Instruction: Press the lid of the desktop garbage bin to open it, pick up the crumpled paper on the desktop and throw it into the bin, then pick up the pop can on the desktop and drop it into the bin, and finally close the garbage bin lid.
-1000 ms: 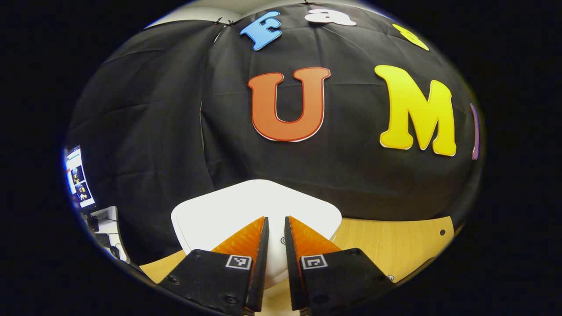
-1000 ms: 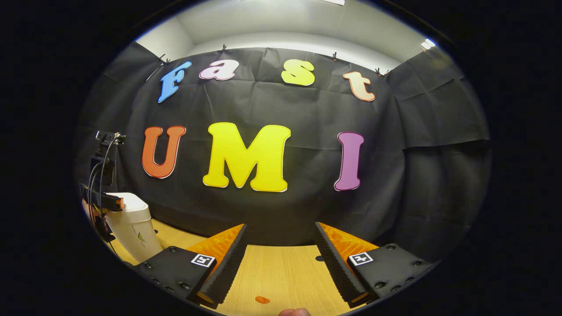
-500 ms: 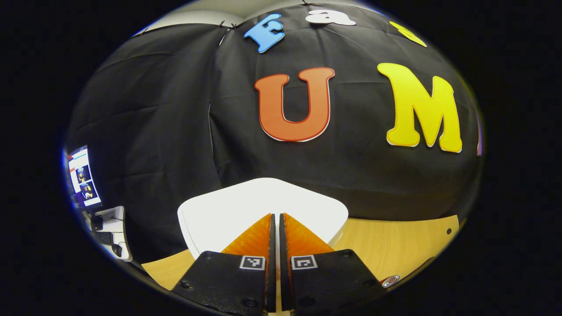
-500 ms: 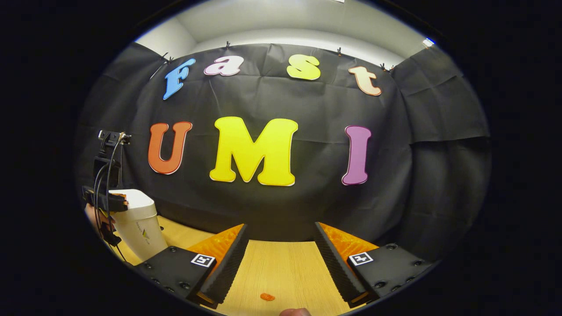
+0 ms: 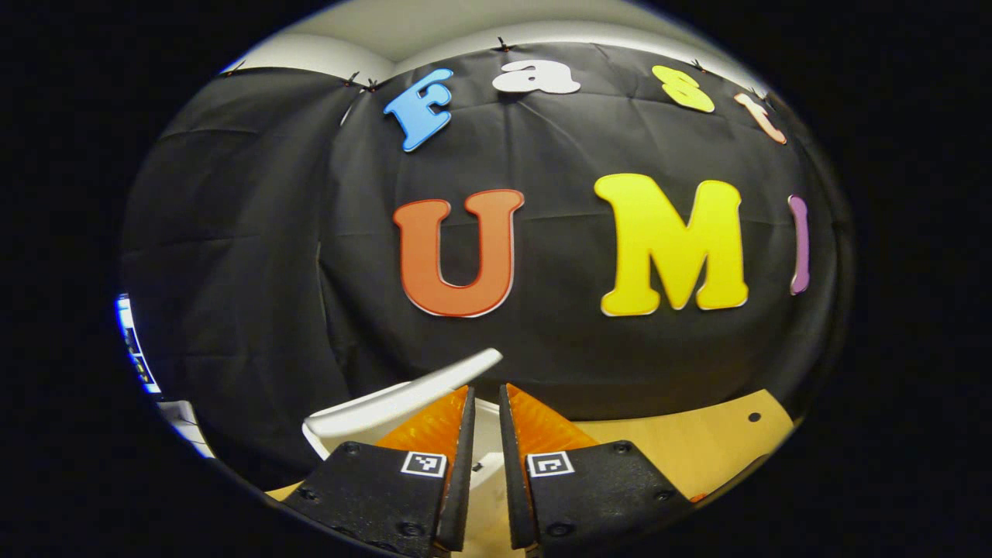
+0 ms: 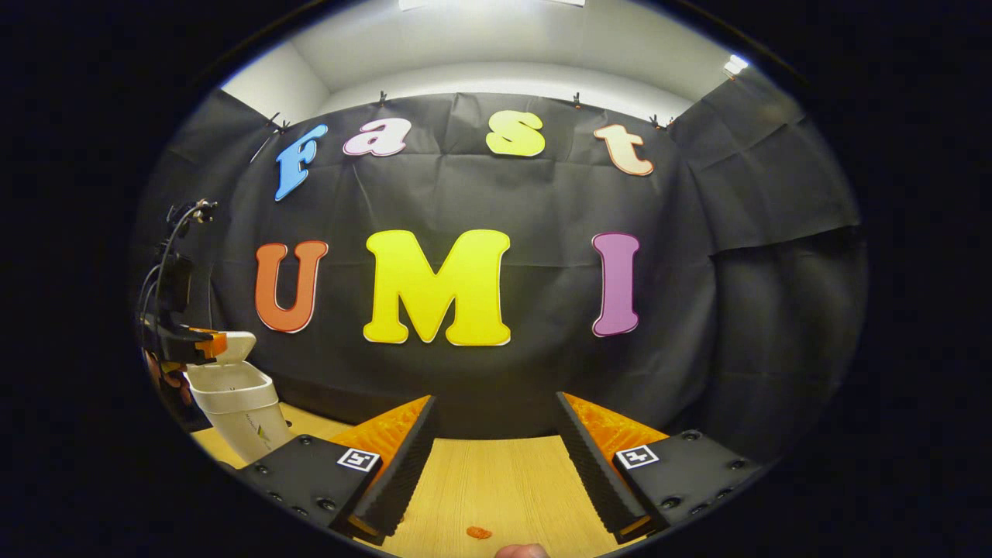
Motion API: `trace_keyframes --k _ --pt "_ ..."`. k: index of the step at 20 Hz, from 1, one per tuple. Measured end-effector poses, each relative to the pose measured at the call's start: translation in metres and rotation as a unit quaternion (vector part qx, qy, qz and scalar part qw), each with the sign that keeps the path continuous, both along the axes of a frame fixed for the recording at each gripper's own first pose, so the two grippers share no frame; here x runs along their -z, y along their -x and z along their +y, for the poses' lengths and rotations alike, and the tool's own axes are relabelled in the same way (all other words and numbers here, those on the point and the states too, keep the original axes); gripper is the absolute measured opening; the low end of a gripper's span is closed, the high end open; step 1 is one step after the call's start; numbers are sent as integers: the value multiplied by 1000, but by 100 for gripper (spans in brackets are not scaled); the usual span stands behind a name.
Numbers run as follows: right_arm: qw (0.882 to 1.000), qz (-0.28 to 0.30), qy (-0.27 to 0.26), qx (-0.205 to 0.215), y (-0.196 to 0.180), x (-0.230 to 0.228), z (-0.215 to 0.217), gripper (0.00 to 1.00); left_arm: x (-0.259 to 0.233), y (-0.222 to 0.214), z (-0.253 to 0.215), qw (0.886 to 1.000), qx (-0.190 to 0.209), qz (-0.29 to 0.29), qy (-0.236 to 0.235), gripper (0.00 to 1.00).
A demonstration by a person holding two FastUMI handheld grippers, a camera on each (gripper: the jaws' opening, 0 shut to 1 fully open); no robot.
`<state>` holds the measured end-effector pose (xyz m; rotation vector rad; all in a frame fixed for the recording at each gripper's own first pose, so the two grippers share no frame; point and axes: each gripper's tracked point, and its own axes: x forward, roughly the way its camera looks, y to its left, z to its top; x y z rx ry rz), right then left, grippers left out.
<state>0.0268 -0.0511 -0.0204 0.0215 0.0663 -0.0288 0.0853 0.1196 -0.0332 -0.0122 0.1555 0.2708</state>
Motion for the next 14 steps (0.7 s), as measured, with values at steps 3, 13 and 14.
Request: trace_keyframes --k 3,13,14 --pt "1000 -1 -9 8 4 0 -8 94 -12 5 -34 999 45 -13 14 49" --pt "999 45 -3 -17 26 34 -32 94 -17 34 -94 992 113 -44 42 100" --pt "998 57 -1 -20 28 42 -35 94 -9 38 -104 990 125 -35 48 99"
